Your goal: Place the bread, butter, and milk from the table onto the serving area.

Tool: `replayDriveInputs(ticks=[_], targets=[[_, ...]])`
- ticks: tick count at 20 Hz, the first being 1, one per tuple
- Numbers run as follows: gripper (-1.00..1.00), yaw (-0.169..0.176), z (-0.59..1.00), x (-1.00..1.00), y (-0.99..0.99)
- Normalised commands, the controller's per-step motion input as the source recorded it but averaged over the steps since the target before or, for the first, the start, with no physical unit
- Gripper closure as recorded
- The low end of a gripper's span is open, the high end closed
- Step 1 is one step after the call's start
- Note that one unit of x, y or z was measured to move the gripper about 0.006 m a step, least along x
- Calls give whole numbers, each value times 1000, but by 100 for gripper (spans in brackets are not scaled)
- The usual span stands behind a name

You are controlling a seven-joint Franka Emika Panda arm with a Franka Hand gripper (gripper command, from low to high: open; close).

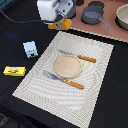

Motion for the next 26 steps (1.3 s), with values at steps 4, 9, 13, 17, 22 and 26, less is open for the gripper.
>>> replayDriveInputs(ticks=[4, 9, 13, 17, 22, 26], targets=[[100, -64, 109, 672, -281], [100, -64, 105, 670, -279], [100, -65, 101, 663, -282], [100, -42, 84, 700, -254], [100, -46, 81, 685, -286], [100, -47, 79, 676, -313]])
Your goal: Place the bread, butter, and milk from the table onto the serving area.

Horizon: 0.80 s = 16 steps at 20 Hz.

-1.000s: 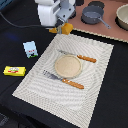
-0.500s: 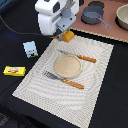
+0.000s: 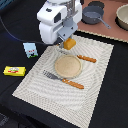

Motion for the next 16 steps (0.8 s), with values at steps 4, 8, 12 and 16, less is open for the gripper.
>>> replayDriveInputs(ticks=[4, 8, 12, 16], targets=[[100, -47, 82, 675, -334], [100, -53, 104, 679, -336], [100, -55, 58, 680, -344], [100, -52, 0, 713, -362]])
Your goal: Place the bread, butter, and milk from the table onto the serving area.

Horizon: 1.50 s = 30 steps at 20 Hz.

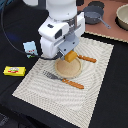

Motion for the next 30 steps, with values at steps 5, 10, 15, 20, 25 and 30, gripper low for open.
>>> replayDriveInputs(ticks=[5, 10, 15, 20, 25, 30], targets=[[100, -55, 0, 753, -330], [100, -32, 28, 850, -119], [-100, -6, 211, 532, 121], [-100, -8, 545, 315, 77], [-100, -21, 737, 84, 5], [-100, -7, 600, -447, 1]])
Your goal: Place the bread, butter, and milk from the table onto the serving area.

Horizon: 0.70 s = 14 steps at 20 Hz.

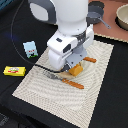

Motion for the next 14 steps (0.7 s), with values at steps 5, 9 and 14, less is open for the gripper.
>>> replayDriveInputs(ticks=[5, 9, 14], targets=[[-100, 0, 293, -850, -27], [-100, 0, 102, -922, -117], [-100, 0, 5, -893, -163]])
